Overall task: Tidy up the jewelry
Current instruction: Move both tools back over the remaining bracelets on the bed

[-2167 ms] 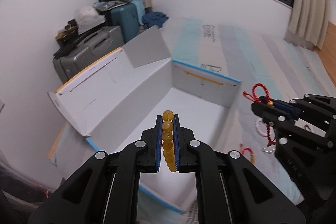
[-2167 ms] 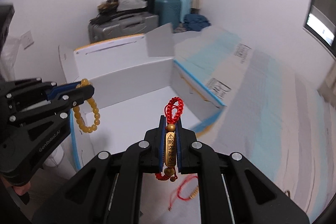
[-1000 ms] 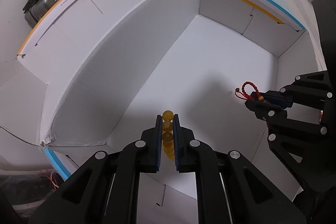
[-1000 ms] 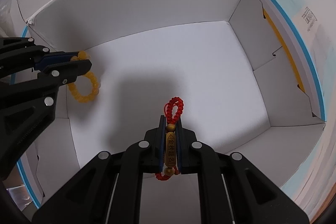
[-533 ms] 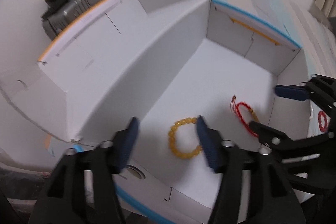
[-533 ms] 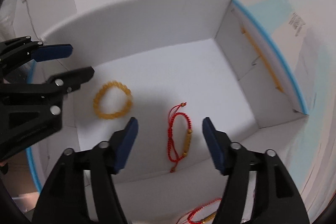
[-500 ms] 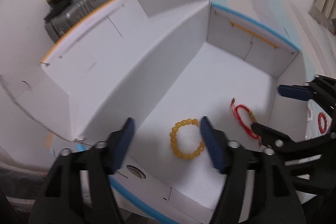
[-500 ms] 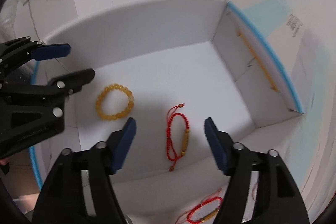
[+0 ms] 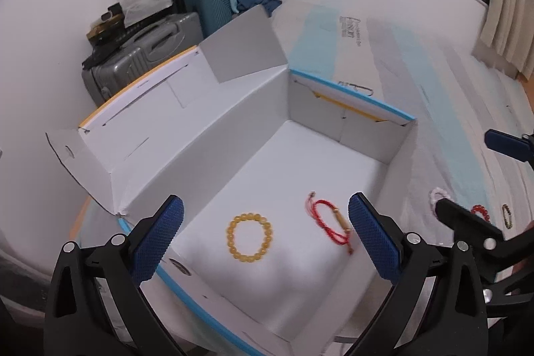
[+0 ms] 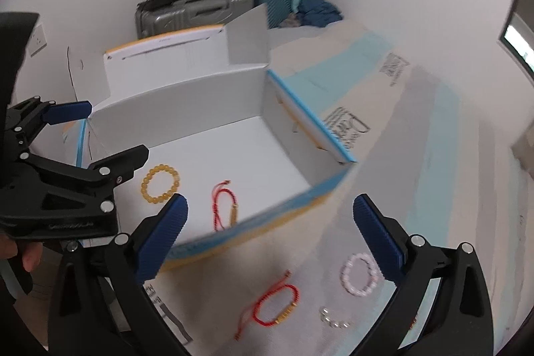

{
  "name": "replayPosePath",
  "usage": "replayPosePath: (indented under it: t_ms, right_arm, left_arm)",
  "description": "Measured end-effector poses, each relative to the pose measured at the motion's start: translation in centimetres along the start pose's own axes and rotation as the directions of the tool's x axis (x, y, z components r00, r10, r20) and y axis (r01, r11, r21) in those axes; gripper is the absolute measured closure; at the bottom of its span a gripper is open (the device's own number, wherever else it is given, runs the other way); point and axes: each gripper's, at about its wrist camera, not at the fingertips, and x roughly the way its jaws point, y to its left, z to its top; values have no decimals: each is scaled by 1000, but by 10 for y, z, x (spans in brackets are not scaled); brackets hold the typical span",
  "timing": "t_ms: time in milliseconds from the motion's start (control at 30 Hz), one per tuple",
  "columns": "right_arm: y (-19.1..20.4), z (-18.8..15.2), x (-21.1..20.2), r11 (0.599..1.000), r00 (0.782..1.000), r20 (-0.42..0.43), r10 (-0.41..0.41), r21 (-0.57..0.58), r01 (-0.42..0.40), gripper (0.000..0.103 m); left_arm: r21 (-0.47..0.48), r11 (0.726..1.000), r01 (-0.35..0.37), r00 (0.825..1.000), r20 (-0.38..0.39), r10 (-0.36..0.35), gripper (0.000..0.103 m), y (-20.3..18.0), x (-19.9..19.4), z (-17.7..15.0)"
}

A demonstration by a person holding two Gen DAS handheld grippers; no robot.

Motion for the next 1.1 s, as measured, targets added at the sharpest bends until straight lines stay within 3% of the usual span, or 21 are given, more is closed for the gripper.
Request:
replayPosePath:
  t_ms: [533,867,1100]
  right_arm:
    - [-74,-81,-54,983,993,27,-118,144,113,7]
    - [-107,-150,-53,960,985,-42,-169,221,174,7]
    - [-116,-208,-39,944,981,-118,-155,274,183,8]
  left_arm:
    - [106,991,79,996,33,-83,6,-85,-15,-21]
    - [193,967,168,985,-3,-171,6,-140,7,-51]
    - [237,947,215,977,-37,-212,6,-167,29,-82]
